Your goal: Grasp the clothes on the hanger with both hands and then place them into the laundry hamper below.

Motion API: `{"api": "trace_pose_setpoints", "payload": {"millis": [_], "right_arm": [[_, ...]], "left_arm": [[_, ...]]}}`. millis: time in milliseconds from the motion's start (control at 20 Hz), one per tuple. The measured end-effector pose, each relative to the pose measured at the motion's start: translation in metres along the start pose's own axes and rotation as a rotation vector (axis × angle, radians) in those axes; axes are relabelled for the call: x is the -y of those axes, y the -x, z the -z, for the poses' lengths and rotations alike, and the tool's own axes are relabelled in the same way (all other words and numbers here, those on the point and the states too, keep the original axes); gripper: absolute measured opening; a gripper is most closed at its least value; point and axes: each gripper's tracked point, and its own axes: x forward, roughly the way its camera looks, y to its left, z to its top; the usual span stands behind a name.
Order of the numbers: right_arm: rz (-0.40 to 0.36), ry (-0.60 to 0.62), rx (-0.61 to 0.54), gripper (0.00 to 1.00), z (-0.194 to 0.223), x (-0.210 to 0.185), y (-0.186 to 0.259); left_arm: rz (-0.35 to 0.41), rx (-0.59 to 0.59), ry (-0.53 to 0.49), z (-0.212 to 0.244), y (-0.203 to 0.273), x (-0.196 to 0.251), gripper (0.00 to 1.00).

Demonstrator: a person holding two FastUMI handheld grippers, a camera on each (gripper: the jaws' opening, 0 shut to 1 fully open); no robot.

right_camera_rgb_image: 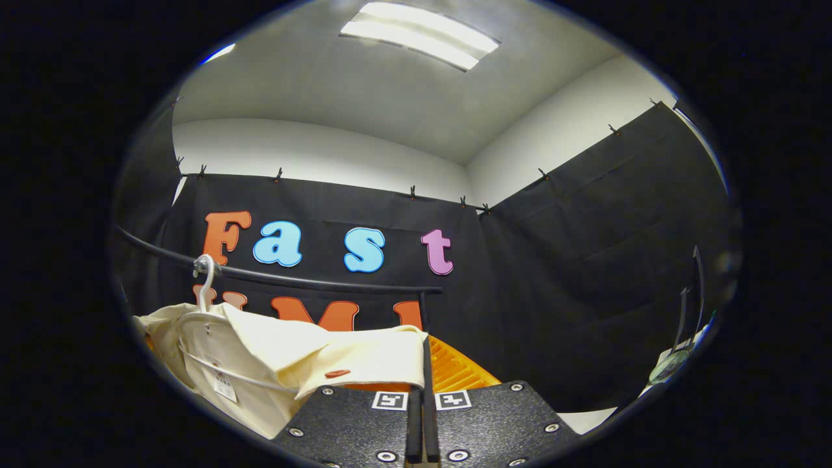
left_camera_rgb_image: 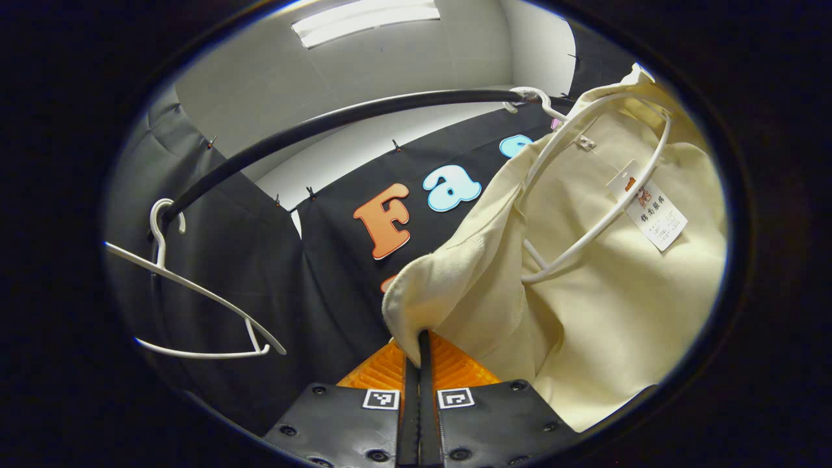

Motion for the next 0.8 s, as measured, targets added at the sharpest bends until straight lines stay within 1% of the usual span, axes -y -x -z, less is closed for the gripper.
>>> {"api": "trace_pose_setpoints", "payload": {"millis": [150, 300, 450, 700, 800], "right_arm": [[-0.016, 0.018, -0.077, 0.01, 0.017, -0.002, -0.045], [-0.041, 0.084, -0.149, 0.01, 0.057, -0.01, -0.07], [-0.055, 0.103, -0.205, 0.01, 0.101, -0.017, -0.059], [-0.086, 0.06, -0.285, 0.01, 0.167, -0.022, -0.022], [-0.102, 0.035, -0.302, 0.01, 0.181, -0.024, -0.004]], "left_arm": [[0.014, -0.004, -0.005, -0.002, -0.01, 0.005, 0.07], [0.013, -0.005, -0.015, -0.004, -0.005, 0.006, 0.07], [0.003, -0.009, -0.021, -0.001, -0.011, 0.003, 0.07], [0.0, -0.014, -0.067, 0.0, -0.034, -0.003, 0.07], [-0.016, -0.021, -0.08, 0.002, -0.052, -0.008, 0.07]]}}
